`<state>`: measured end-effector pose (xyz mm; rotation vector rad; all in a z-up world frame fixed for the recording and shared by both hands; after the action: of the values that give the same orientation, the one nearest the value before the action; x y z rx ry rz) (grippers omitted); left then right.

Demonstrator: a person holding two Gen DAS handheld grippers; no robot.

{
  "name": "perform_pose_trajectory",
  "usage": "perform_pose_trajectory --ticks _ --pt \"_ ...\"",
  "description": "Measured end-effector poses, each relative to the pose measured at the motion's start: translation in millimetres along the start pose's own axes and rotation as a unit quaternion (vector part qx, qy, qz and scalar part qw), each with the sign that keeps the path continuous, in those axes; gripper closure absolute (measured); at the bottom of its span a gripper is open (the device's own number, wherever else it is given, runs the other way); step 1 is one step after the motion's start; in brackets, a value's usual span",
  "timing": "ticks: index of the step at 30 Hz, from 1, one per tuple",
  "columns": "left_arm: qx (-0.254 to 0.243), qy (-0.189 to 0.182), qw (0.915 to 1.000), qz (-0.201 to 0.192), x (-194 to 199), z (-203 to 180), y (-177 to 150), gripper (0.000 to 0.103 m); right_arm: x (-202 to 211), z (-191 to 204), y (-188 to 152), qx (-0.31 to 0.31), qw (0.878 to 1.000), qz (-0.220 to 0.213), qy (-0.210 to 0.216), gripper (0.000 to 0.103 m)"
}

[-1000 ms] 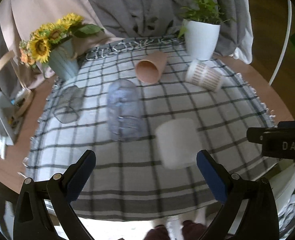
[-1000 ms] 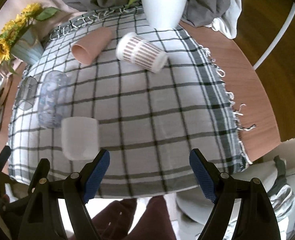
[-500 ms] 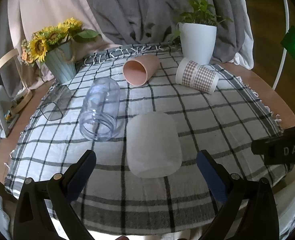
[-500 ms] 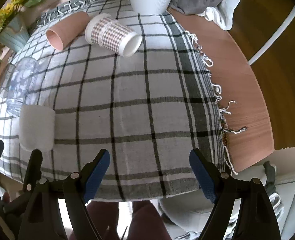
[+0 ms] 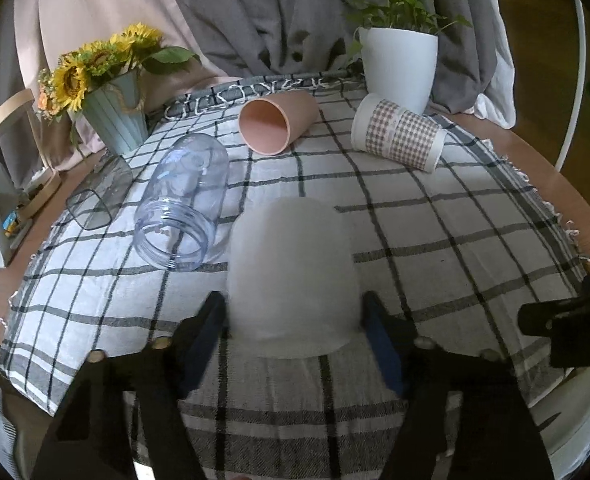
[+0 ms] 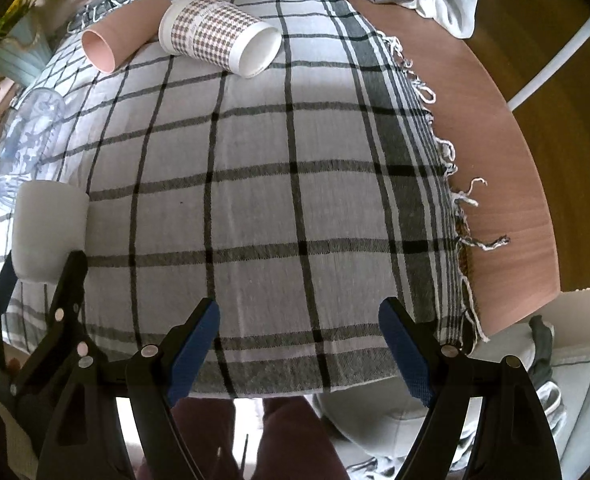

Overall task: Flip cup upside down
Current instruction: 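Lower the inverted white cup onto the cloth and open the right gripper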

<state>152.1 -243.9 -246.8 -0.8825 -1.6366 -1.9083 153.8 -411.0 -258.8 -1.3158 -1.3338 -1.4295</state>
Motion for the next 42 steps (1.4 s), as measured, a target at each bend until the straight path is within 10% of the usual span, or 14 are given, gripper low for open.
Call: perform_pose_trajectory --ticks 42 --pt "0.046 -0.106 0.9857 0.122 -30.0 -4.1 59.8 0.037 10.7 -18.0 40.6 -0.066 0.994 -0.021 0.082 0.021"
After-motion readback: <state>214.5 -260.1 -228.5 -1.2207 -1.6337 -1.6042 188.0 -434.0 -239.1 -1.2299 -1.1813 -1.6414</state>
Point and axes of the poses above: each gripper's, at about its wrist camera, not at the fingertips, and x roughly against the way its jaws point, z to its left, y to its top, the point moved 3 cm from there along -x, roughly the way its jaws point, and after that the axes turned 3 degrees about -y, right-handed, at the moved point
